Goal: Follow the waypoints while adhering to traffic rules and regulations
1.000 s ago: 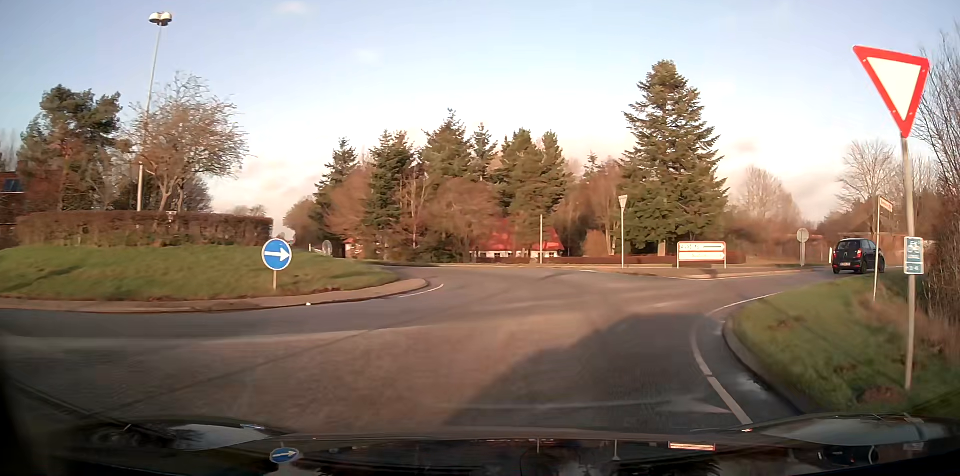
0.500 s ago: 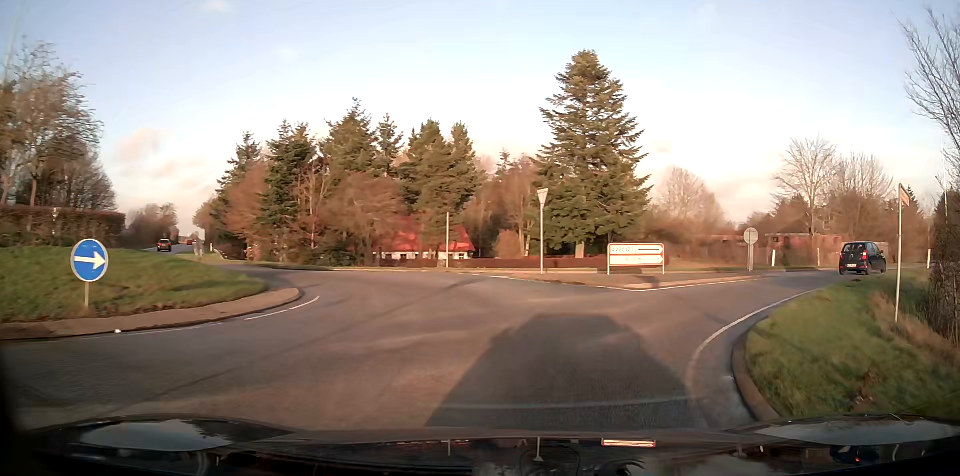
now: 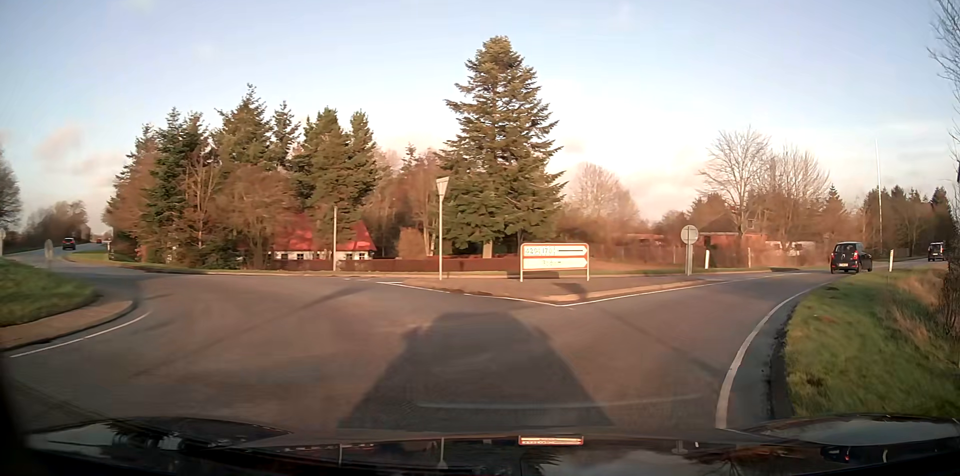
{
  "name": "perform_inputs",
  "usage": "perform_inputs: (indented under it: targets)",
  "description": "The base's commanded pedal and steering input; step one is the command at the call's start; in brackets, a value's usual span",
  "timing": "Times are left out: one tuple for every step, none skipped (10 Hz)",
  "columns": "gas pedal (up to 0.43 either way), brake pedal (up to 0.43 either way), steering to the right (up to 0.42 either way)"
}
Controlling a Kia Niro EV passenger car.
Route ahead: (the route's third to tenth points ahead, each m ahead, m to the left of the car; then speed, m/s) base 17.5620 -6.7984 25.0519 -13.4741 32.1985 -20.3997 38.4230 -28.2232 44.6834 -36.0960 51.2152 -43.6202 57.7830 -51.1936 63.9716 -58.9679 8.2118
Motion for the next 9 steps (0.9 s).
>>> perform_inputs:
  targets:
    - [0.189, 0.000, 0.198]
    - [0.189, 0.000, 0.201]
    - [0.189, 0.000, 0.204]
    - [0.189, 0.000, 0.204]
    - [0.189, 0.000, 0.204]
    - [0.197, 0.000, 0.199]
    - [0.228, 0.000, 0.196]
    - [0.240, 0.000, 0.190]
    - [0.240, 0.000, 0.185]
